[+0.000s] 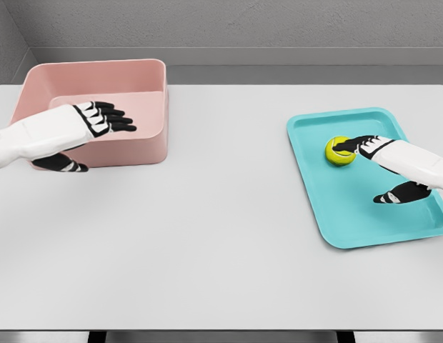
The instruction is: Put the tennis from the blue tray into the pink basket with both arms
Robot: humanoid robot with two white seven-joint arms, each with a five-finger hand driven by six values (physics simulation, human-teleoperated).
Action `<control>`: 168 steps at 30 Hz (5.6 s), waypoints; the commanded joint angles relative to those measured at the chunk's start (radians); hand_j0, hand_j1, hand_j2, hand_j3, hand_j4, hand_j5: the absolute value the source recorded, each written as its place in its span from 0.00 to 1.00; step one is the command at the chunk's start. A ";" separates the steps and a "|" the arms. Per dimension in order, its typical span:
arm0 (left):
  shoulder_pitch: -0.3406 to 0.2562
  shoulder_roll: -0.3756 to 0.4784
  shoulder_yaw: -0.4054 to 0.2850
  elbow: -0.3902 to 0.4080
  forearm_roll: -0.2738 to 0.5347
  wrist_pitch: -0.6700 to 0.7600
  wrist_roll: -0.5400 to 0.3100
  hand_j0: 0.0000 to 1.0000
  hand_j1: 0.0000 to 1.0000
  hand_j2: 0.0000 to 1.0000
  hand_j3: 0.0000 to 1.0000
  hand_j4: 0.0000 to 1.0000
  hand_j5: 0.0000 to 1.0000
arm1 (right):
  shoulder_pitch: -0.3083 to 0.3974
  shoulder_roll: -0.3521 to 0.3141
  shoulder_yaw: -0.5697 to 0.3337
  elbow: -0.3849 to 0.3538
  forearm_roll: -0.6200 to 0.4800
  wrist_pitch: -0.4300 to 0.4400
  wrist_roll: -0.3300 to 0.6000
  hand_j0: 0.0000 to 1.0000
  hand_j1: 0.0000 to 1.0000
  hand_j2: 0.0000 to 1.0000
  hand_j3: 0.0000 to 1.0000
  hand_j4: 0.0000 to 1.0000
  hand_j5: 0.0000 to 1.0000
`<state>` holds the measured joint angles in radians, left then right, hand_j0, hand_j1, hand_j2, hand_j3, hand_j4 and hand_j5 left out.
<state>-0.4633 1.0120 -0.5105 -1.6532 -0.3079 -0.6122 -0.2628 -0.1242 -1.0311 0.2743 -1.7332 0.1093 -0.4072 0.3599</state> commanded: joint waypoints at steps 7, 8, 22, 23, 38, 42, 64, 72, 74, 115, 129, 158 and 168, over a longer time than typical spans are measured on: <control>0.000 0.000 -0.003 -0.005 0.004 0.001 -0.001 1.00 1.00 1.00 1.00 1.00 1.00 | -0.052 0.002 -0.004 -0.002 -0.007 0.145 0.051 1.00 1.00 1.00 1.00 1.00 1.00; 0.002 0.002 -0.003 -0.003 0.004 0.001 -0.001 1.00 1.00 1.00 1.00 1.00 1.00 | -0.061 0.003 -0.001 -0.003 -0.007 0.168 0.071 1.00 1.00 1.00 1.00 1.00 1.00; 0.002 0.002 -0.003 -0.003 0.001 0.001 -0.003 1.00 1.00 1.00 1.00 1.00 1.00 | -0.451 0.124 0.364 0.049 -0.002 0.587 0.217 1.00 1.00 1.00 1.00 1.00 1.00; 0.002 0.002 -0.003 -0.003 0.003 0.001 -0.003 1.00 1.00 1.00 1.00 1.00 1.00 | -0.472 0.131 0.390 0.069 -0.002 0.605 0.228 1.00 1.00 1.00 1.00 1.00 1.00; 0.002 0.002 -0.003 -0.003 -0.007 0.001 -0.003 1.00 1.00 1.00 1.00 1.00 1.00 | -0.583 0.203 0.496 0.238 0.000 0.682 0.228 1.00 1.00 1.00 1.00 1.00 1.00; 0.000 0.000 -0.003 -0.003 -0.013 0.001 -0.003 1.00 1.00 1.00 1.00 1.00 1.00 | -0.634 0.236 0.537 0.302 0.000 0.682 0.228 1.00 1.00 1.00 1.00 1.00 1.00; 0.000 0.000 -0.003 -0.003 -0.030 0.001 -0.004 1.00 1.00 1.00 1.00 1.00 1.00 | -0.653 0.253 0.595 0.360 0.029 0.680 0.226 0.71 0.71 0.71 0.71 0.71 0.71; 0.000 0.000 -0.003 -0.003 -0.034 0.001 -0.004 1.00 1.00 1.00 1.00 1.00 1.00 | -0.655 0.253 0.603 0.359 0.043 0.680 0.228 0.60 0.60 0.60 0.60 0.60 0.60; 0.000 0.000 -0.003 -0.003 -0.034 0.001 -0.004 1.00 1.00 1.00 1.00 1.00 1.00 | -0.660 0.253 0.603 0.357 0.043 0.680 0.228 0.60 0.60 0.60 0.60 0.60 0.60; 0.002 0.002 -0.003 -0.007 -0.033 0.001 -0.003 1.00 1.00 1.00 1.00 1.00 1.00 | -0.690 0.350 0.709 -0.020 0.043 0.556 0.251 0.55 0.55 0.55 0.55 0.55 0.55; 0.002 0.000 -0.003 -0.007 -0.033 0.001 -0.003 1.00 1.00 1.00 1.00 1.00 1.00 | -0.713 0.497 0.780 -0.020 0.043 0.487 0.251 0.54 0.54 0.54 0.54 0.54 0.54; 0.023 -0.144 -0.115 -0.119 -0.106 0.001 -0.004 1.00 1.00 1.00 1.00 1.00 1.00 | -0.380 0.085 0.025 -0.003 0.036 0.258 0.251 1.00 1.00 1.00 1.00 1.00 1.00; -0.006 -0.274 -0.198 -0.117 -0.359 0.001 -0.006 1.00 1.00 1.00 1.00 1.00 1.00 | -0.371 0.088 0.031 0.046 0.035 0.263 0.251 1.00 1.00 1.00 1.00 1.00 1.00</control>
<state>-0.4972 0.7565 -0.6952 -1.7700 -0.6330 -0.6123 -0.2683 -0.4954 -0.9420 0.3060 -1.6953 0.1465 -0.1441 0.6112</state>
